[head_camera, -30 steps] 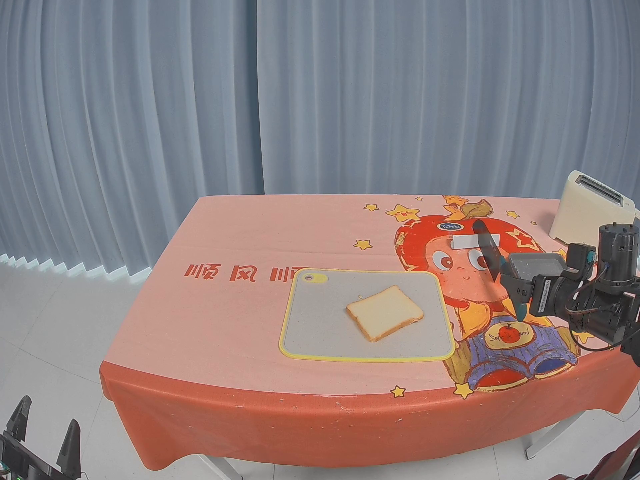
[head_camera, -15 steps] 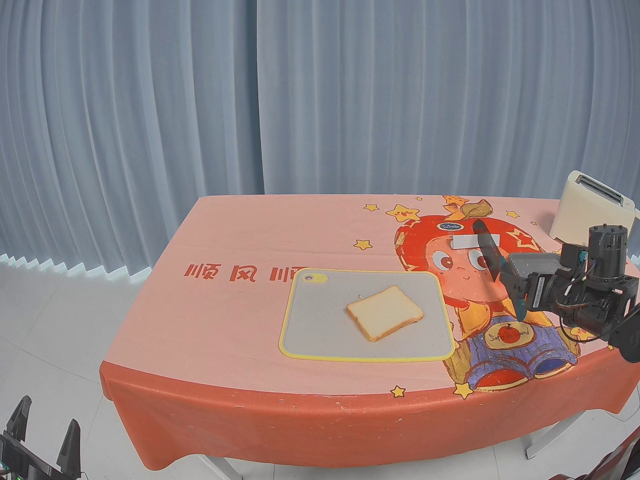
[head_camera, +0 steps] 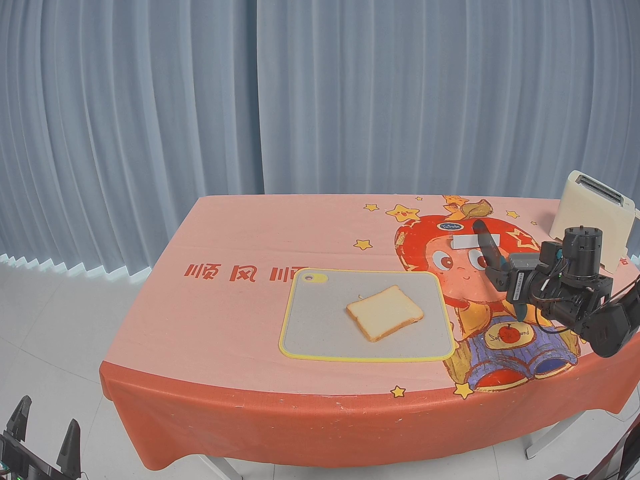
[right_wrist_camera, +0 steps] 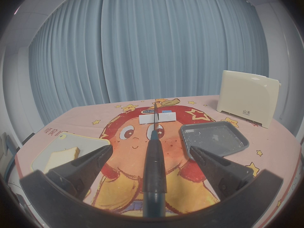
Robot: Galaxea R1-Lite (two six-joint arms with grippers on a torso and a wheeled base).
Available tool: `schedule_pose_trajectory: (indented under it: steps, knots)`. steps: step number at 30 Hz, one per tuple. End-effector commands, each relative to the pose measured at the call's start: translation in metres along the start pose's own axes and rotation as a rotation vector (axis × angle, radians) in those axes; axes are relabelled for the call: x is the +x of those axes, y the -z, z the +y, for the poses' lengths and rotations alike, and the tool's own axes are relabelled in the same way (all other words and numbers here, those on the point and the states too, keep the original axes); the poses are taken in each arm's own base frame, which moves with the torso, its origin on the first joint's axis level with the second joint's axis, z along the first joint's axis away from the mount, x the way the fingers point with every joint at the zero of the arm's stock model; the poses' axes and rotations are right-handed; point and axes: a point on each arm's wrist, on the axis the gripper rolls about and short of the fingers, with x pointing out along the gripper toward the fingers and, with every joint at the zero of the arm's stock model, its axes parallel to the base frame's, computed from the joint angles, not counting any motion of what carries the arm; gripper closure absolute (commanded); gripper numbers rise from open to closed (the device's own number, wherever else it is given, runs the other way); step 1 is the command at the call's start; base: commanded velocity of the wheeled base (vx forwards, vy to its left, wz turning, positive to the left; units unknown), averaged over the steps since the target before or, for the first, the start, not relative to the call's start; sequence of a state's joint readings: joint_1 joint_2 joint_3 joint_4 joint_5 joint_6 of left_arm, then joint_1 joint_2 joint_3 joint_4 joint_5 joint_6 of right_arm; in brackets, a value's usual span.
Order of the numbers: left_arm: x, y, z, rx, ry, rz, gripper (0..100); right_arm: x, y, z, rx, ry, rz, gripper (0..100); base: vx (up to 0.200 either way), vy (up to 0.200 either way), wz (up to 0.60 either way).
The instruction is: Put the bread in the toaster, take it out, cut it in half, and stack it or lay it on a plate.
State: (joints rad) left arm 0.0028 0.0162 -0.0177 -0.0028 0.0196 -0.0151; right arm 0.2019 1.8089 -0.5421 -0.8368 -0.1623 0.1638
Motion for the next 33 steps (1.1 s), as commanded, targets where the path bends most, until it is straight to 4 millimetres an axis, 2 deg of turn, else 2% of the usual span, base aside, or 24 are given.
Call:
schedule_pose_trajectory:
  steps: [1, 13, 28, 33]
  knots:
    - [0.001, 0.005, 0.000, 0.000, -0.001, 0.012, 0, 0.008, 0.004, -0.002, -0.003, 0.011, 0.020, 0, 0.000, 0.000, 0.00]
    - [0.001, 0.005, 0.000, 0.000, -0.001, 0.012, 0, 0.011, -0.005, -0.022, 0.001, 0.062, 0.000, 0, 0.000, 0.000, 0.00]
    - [0.001, 0.005, 0.000, 0.000, -0.001, 0.012, 0, 0.016, -0.021, -0.018, -0.014, 0.029, 0.006, 0, 0.000, 0.000, 0.00]
    - [0.001, 0.005, 0.000, 0.000, -0.001, 0.012, 0, 0.016, -0.016, -0.018, -0.022, 0.031, 0.058, 0, 0.000, 0.000, 0.00]
